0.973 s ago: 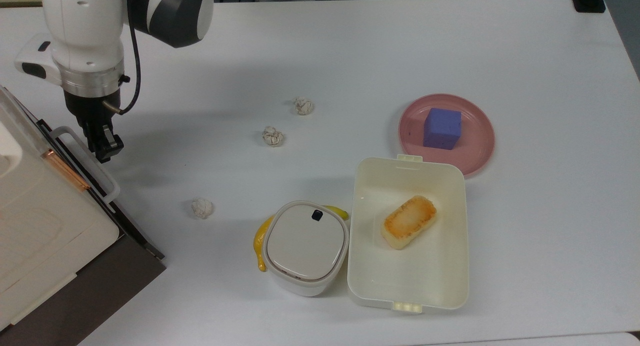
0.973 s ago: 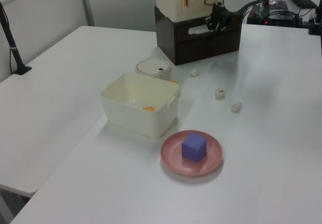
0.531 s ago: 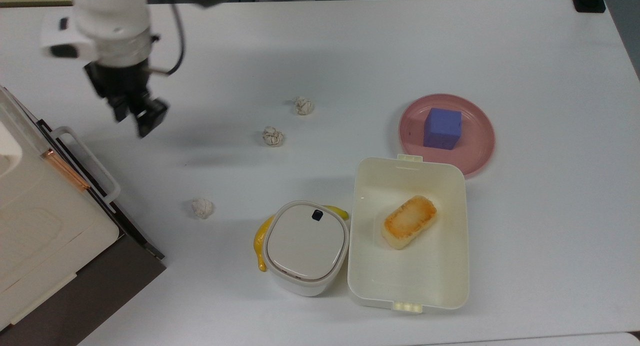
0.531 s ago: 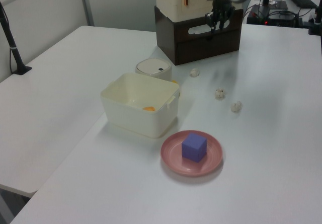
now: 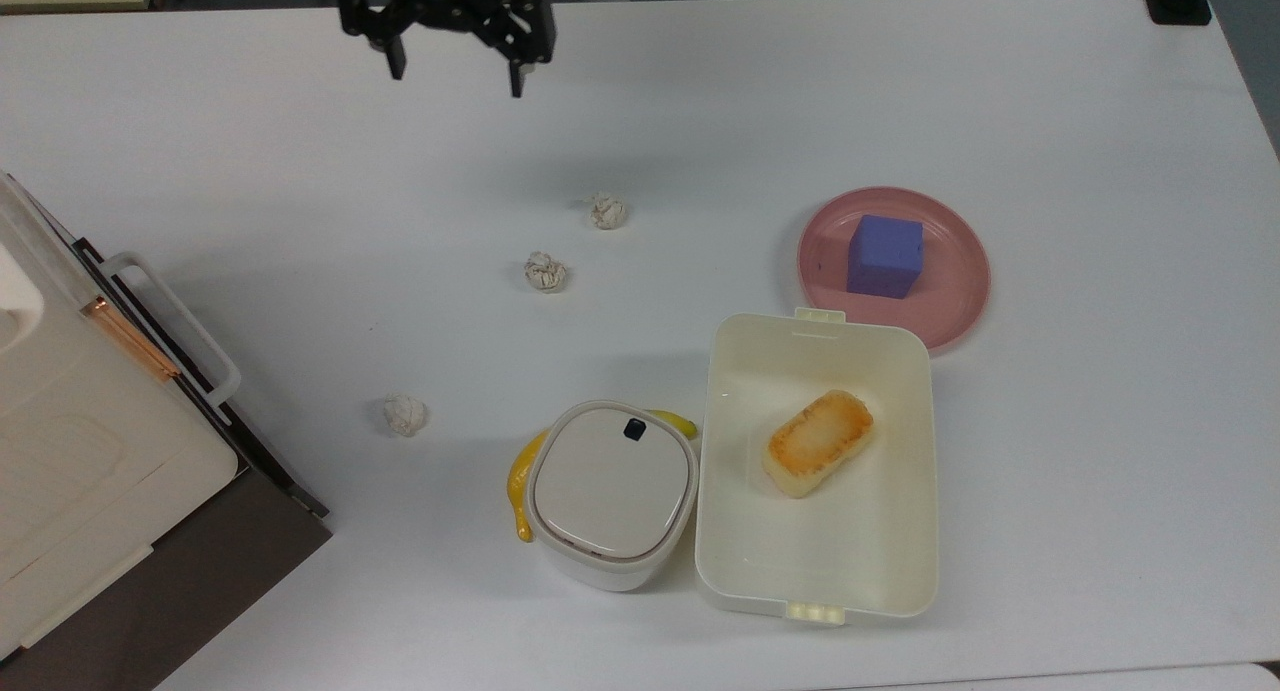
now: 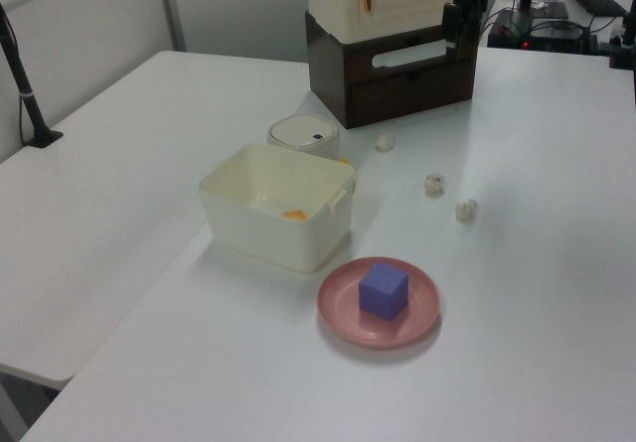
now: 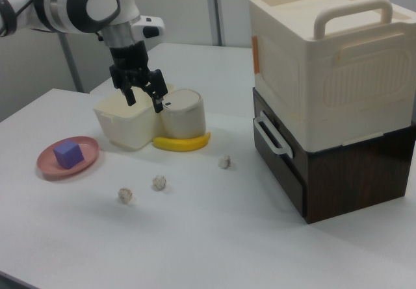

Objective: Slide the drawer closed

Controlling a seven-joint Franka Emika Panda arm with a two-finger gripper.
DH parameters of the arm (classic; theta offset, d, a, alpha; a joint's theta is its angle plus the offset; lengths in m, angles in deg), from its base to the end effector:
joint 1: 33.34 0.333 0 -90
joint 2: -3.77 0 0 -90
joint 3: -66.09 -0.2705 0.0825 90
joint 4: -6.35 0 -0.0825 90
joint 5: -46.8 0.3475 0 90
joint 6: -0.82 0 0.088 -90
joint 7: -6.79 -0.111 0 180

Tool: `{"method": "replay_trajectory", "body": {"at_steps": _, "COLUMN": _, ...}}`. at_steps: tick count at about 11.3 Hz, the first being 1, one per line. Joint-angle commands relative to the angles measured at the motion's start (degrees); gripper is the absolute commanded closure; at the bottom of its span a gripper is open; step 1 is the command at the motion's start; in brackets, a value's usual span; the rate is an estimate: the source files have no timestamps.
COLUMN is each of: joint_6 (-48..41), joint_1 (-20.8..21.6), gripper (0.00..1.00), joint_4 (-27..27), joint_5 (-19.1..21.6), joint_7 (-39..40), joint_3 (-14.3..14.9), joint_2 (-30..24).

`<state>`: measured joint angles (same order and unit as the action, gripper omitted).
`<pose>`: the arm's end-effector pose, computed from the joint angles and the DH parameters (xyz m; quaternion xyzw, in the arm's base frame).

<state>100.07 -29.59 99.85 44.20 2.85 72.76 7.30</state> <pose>0.5453 -0.0306 0.5301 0.9979 -0.0564 0.0198 0.0259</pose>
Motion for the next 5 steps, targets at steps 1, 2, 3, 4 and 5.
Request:
{"method": "replay_trajectory", "body": {"at_steps": 1, "joint_6": 0.41, "joint_1": -0.67, "gripper": 0.00, "joint_4": 1.87, "joint_5": 1.19, "joint_7": 3.86, "joint_3": -0.08, "joint_2": -0.89}}
{"method": "replay_trajectory", "body": {"at_steps": 2, "joint_6": 0.50, "joint_1": -0.94, "gripper": 0.00, "joint_4": 1.43, "joint_5": 2.50, "joint_7": 3.86, "joint_3": 0.36, "joint_2": -0.89}}
{"method": "replay_trajectory", "body": {"at_steps": 3, "joint_6": 0.50, "joint_1": -0.94, "gripper": 0.00, "joint_4": 1.34, "joint_5": 3.03, "joint_7": 3.86, "joint_3": 0.62, "joint_2": -0.89}}
{"method": "replay_trajectory", "body": {"at_steps": 4, "joint_6": 0.50, "joint_1": -0.94, "gripper": 0.00, "joint_4": 1.16, "joint_5": 3.12, "joint_7": 3.51, "joint_3": 0.62, "joint_2": -0.89}}
{"method": "replay_trajectory", "body": {"at_steps": 5, "joint_6": 0.41, "joint_1": -0.94, "gripper": 0.00, "joint_4": 1.16, "joint_5": 3.21, "joint_7": 3.42, "joint_3": 0.71, "joint_2": -1.06}}
